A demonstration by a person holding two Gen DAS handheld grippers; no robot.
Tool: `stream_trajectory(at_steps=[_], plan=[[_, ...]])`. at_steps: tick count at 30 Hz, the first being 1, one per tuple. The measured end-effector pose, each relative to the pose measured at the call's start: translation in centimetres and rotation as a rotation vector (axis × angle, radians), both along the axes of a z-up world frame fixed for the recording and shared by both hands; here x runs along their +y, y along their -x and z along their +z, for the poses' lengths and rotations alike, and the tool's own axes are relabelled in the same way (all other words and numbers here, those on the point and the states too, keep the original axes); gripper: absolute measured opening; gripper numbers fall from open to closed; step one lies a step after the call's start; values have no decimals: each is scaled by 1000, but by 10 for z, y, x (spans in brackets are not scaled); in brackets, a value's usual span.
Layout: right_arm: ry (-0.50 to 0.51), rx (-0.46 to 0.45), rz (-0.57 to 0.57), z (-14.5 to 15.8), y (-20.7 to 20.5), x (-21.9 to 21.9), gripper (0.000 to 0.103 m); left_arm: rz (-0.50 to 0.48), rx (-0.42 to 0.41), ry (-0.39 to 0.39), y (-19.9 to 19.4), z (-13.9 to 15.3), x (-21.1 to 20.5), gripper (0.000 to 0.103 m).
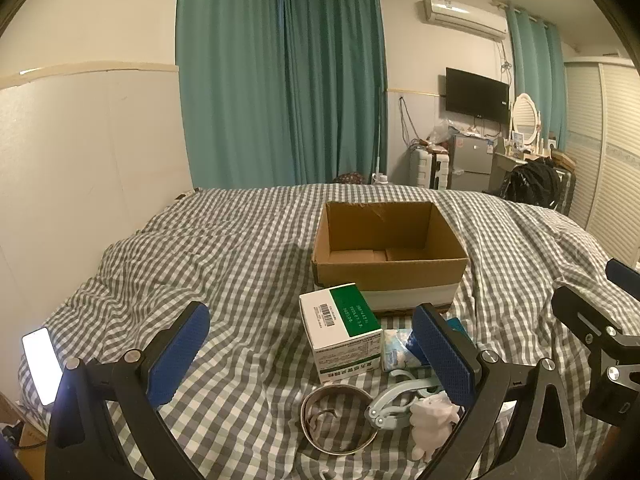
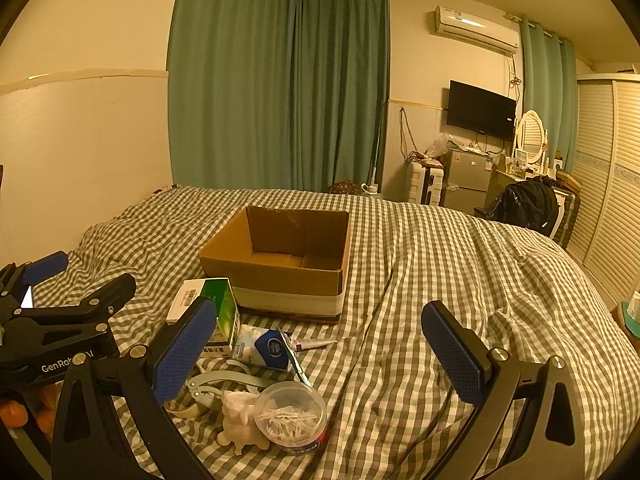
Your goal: Organize objects
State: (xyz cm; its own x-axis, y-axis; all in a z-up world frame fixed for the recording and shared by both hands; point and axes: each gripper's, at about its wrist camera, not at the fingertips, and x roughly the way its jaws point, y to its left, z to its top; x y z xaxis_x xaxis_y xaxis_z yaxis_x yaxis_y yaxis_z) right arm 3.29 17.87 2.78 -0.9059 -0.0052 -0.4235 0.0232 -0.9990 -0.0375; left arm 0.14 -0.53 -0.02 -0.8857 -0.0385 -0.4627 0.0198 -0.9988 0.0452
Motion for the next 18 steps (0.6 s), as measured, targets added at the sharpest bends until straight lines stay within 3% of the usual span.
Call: stream_trajectory(at_steps=[18], plan=[[-12,-1,25,9,-5,-4,103,-5,-3,5,-2,2,2,103]])
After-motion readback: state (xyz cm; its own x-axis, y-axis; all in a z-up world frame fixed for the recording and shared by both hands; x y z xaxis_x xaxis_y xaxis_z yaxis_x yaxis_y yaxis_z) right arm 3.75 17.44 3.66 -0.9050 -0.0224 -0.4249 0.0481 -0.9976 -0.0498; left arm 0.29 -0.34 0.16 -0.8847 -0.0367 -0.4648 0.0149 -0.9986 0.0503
